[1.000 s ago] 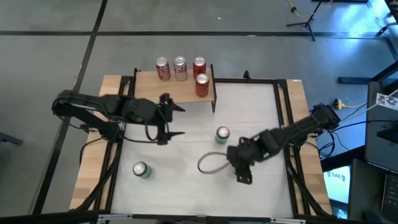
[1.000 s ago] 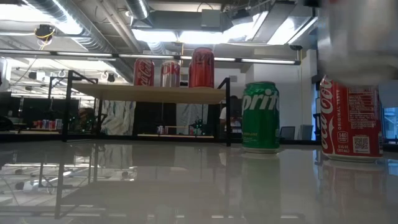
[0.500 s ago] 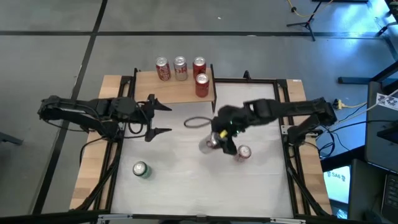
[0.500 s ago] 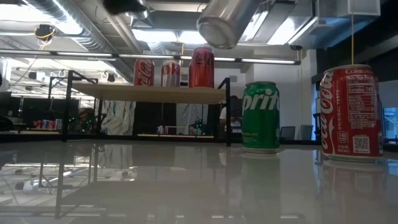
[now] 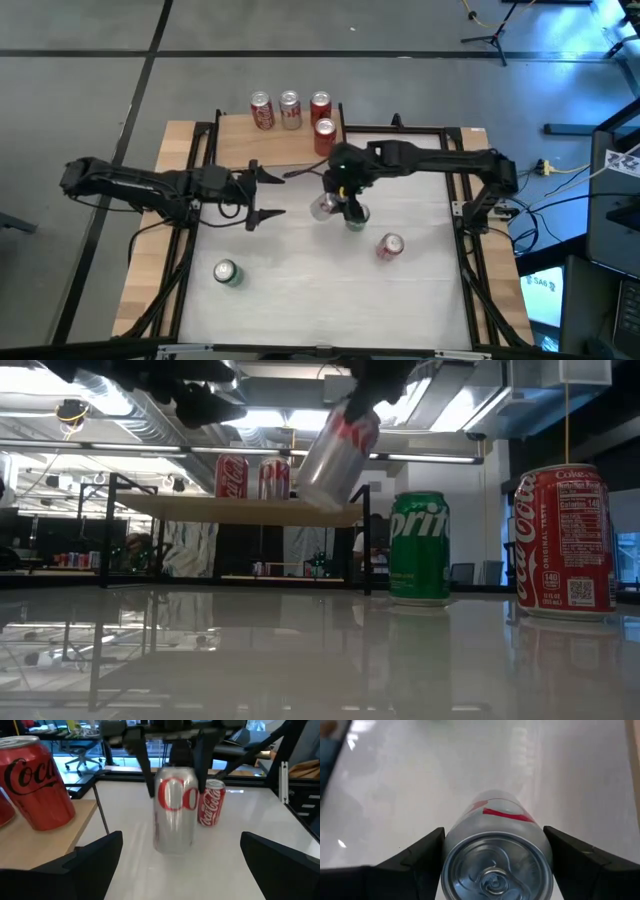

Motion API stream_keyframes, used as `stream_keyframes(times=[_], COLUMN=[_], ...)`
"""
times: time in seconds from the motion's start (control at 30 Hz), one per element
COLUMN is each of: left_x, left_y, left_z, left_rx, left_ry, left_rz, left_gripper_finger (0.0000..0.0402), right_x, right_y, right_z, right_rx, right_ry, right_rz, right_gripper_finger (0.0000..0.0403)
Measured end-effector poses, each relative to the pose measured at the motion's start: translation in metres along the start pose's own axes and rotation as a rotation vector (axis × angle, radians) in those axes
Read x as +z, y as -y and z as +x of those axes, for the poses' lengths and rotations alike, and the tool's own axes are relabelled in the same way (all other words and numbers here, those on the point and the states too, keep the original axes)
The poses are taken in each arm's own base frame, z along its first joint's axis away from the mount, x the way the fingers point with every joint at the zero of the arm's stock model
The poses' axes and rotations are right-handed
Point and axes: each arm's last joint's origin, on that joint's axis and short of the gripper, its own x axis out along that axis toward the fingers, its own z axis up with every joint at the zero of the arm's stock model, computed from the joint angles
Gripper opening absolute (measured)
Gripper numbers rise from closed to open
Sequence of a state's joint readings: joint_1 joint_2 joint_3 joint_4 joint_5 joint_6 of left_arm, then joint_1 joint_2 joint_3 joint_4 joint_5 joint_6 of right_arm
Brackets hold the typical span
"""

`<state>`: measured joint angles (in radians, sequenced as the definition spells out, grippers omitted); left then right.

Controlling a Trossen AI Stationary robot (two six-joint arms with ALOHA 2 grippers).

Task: Place canned beverage on shelf
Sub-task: Put the silver soda can on the shelf aligned with the other silver soda can

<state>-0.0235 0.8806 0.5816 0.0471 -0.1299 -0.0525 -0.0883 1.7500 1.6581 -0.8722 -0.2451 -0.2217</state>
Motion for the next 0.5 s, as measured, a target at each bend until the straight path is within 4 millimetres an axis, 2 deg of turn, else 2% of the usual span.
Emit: stream_keyframes(times=[0.3,0.5], left_x=[-0.009,-0.017], left_y=[0.001,0.002], left_z=[0.017,0.031], left_rx=[0.018,0.055], left_ry=[-0.050,-0.087], left_rz=[-0.017,-0.010], left_gripper_finger=[0.0395,0.0395], right_x=[-0.007,-0.014], right_y=[0.010,0.014], right_z=[0.029,0.046], right_rx=[0.032,0.020], right_ry=[-0.087,-0.176], right_rz=[-0.147,-0.179], right_gripper_finger=[0.0293,0.0293])
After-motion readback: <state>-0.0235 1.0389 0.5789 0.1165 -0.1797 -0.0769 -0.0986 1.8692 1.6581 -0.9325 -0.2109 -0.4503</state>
